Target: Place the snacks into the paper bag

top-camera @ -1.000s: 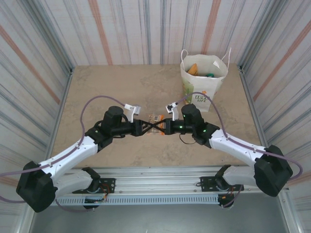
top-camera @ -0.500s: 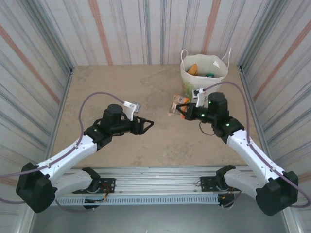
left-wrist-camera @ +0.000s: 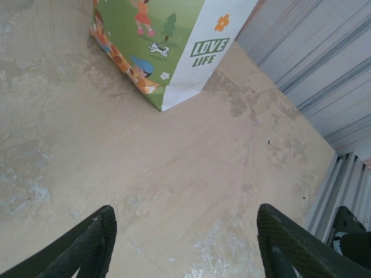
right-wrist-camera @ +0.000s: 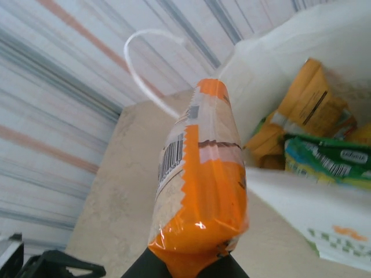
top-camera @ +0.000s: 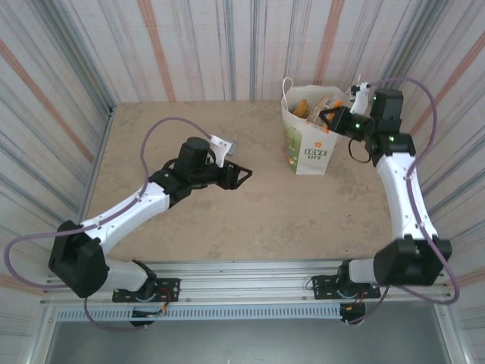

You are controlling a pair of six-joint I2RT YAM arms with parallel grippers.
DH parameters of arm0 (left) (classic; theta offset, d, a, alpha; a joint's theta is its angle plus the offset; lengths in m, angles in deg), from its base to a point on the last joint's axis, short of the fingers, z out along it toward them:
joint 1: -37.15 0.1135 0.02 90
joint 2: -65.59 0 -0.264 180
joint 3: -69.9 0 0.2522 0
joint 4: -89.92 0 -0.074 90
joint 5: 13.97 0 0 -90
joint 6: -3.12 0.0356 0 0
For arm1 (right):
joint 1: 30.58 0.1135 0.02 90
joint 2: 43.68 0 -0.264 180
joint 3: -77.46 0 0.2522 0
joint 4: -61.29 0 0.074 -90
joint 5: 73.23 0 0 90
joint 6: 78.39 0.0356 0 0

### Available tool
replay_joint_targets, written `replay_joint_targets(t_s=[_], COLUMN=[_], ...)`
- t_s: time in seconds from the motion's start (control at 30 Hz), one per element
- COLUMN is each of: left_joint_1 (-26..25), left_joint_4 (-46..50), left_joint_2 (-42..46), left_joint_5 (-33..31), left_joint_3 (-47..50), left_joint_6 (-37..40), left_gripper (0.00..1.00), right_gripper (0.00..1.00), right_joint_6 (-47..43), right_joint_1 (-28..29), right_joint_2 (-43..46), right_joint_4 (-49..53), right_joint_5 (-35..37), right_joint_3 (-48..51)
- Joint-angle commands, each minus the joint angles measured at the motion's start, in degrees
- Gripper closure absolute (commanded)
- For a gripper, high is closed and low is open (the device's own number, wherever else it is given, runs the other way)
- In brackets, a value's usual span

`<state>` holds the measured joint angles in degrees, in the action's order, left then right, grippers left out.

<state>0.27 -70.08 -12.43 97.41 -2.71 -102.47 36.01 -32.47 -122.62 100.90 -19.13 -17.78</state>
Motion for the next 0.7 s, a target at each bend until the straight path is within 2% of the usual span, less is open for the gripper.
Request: replay_joint_targets(t_s=[0.0, 0.2, 0.37, 0.57, 0.6, 0.67], left_joint_1=[-0.2, -0.2, 0.1, 0.9, 1.0, 1.1], left_joint_4=[2.5, 4.0, 3.8, 4.3, 4.5, 4.9], left_joint_2=[-2.7, -6.8, -8.9, -10.7, -10.9, -11.3], left_joint_5=[1.5, 2.7, 2.5, 4.0, 4.2, 4.5], left_joint_3=[-4.8, -9.5, -11.9, -15.1, -15.6, -16.5], left_joint_6=[4.1, 5.9, 6.1, 6.5, 6.7, 7.1], left_gripper=[0.34, 0.34, 0.34, 0.34, 0.34, 0.34], right_gripper=[0.94, 0.92, 0.86, 0.85, 0.83, 0.73], right_joint_6=[-1.6, 0.3, 0.0, -0.9, -1.4, -2.8], right_joint_1=[-0.9, -1.0, -0.2, 0.2, 0.1, 0.1], right_joint_2=[-7.2, -18.7, -28.2, -34.5, -35.2, -36.5], right_joint_4=[6.1, 9.2, 16.6, 21.1, 22.2, 26.0], right_joint_5=[-4.4, -3.8, -4.1, -2.9, -2.1, 1.4], right_joint_3=[-8.7, -20.9, -32.9, -38.8, -39.6, -41.9])
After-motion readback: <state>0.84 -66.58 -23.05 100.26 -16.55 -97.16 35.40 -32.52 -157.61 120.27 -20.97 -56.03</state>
